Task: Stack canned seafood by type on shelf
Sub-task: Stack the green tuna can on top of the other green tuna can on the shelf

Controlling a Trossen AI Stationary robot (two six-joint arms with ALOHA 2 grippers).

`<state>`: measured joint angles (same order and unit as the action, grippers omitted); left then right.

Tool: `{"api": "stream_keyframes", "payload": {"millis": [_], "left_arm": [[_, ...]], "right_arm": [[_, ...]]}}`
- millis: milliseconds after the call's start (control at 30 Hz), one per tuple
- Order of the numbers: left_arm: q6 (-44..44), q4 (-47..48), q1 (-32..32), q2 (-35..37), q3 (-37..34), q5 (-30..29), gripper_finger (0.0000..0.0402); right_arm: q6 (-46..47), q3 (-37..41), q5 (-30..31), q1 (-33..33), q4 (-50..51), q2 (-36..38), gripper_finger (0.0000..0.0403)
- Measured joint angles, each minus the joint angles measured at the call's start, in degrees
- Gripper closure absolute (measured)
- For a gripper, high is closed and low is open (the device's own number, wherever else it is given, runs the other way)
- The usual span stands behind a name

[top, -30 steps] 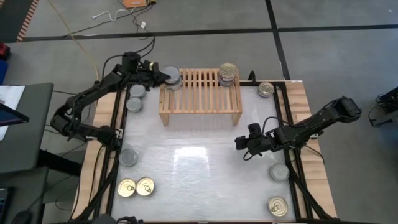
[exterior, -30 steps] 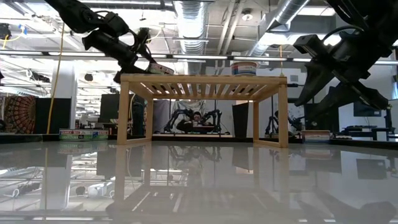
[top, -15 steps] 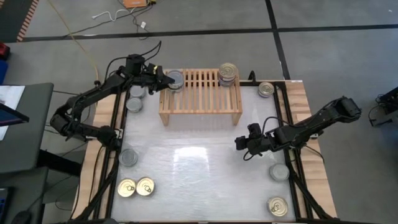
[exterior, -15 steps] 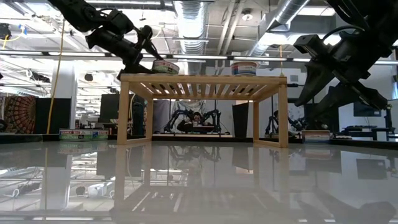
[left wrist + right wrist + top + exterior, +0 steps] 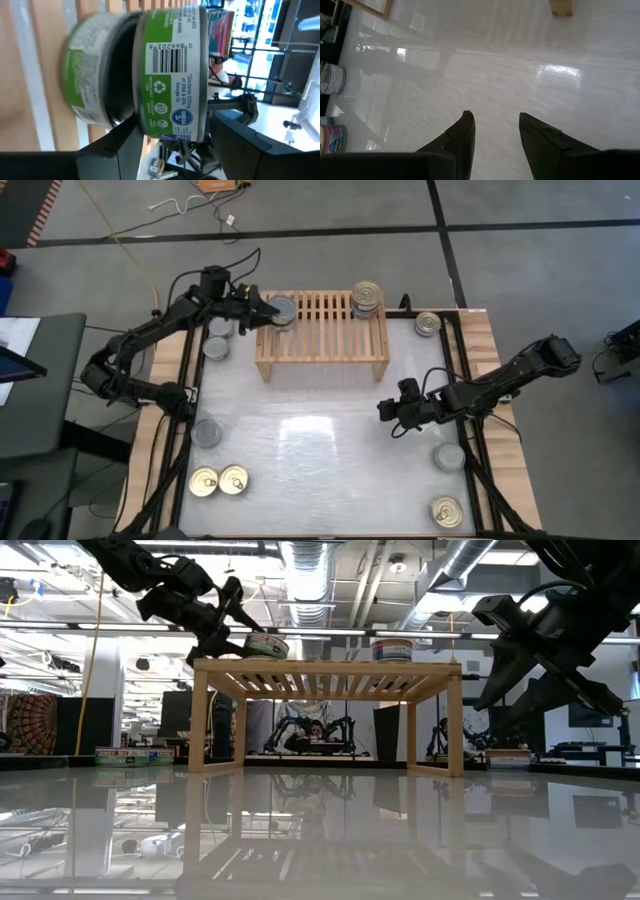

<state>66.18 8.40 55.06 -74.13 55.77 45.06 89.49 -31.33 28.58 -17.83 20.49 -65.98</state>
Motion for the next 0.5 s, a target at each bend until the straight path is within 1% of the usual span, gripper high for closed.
{"api": "stream_keyframes", "payload": {"millis": [33,167,267,367,500], "left_arm": [[0.1,0.0,0.3,0.0,0.0,0.3,0.0187],[0.2,0.0,0.3,0.0,0.0,5.9,0.0187],[0.1,0.1,0.2,0.0,0.0,6.0,0.0187],[-0.9,2.5,0.3,0.0,0.0,8.2,0.0187],[-3.1,6.3,0.9,0.0,0.0,6.0,0.0187]], "right_arm": [[0.0,0.0,0.0,0.0,0.0,0.0,0.0226],[0.0,0.0,0.0,0.0,0.0,0.0,0.0226],[0.0,0.0,0.0,0.0,0.0,0.0,0.0226],[0.0,0.0,0.0,0.0,0.0,0.0,0.0226],[0.0,0.0,0.0,0.4,0.0,0.0,0.0226]]}}
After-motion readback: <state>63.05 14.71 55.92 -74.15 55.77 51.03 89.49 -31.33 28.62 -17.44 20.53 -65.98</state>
